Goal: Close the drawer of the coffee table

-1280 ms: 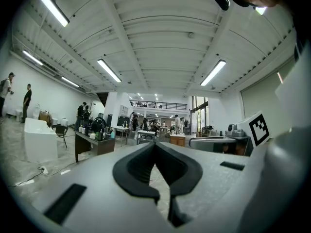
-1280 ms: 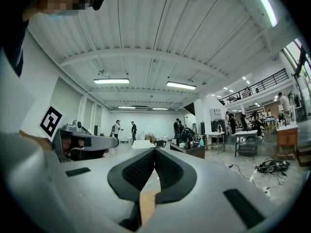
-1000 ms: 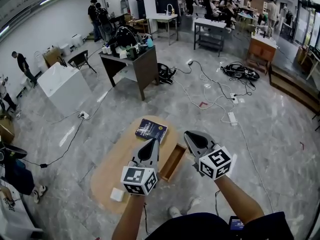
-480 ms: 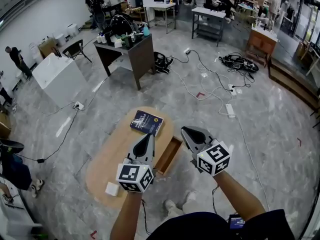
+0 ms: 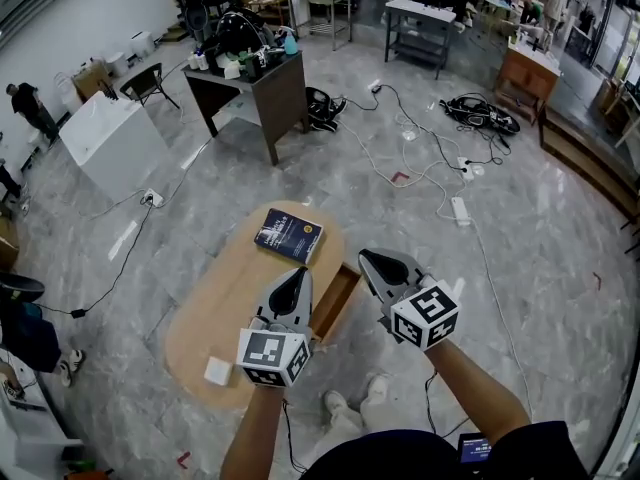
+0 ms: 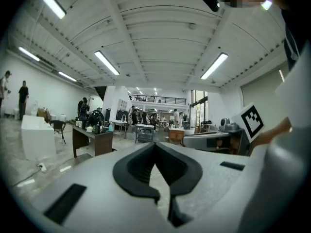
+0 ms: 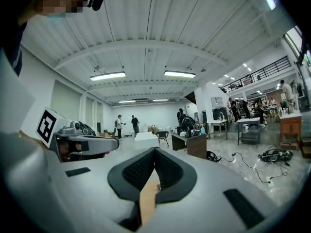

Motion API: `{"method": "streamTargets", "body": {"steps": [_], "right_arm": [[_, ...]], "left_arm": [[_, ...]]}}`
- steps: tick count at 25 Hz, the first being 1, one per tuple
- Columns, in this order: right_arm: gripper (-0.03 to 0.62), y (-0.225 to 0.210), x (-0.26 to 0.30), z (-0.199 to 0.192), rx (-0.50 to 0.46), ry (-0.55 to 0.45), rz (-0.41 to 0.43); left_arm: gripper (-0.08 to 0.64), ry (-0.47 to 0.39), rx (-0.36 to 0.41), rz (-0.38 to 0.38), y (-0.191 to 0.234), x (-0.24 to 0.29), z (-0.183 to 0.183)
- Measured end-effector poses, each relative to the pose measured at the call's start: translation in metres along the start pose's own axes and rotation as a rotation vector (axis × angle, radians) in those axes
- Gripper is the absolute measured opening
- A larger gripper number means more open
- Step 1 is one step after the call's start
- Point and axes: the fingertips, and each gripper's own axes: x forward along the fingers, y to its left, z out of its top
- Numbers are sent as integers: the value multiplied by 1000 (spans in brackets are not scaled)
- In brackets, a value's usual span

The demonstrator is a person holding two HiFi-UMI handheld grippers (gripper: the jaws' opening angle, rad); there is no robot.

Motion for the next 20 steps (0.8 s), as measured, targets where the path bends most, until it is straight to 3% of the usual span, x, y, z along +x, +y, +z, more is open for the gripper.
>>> {"method": "streamTargets", "body": {"steps": [20], "right_arm": [[12, -19, 20, -40, 26, 68, 32]], "left_arm": [[2, 48, -10, 17, 5, 30, -37]]}}
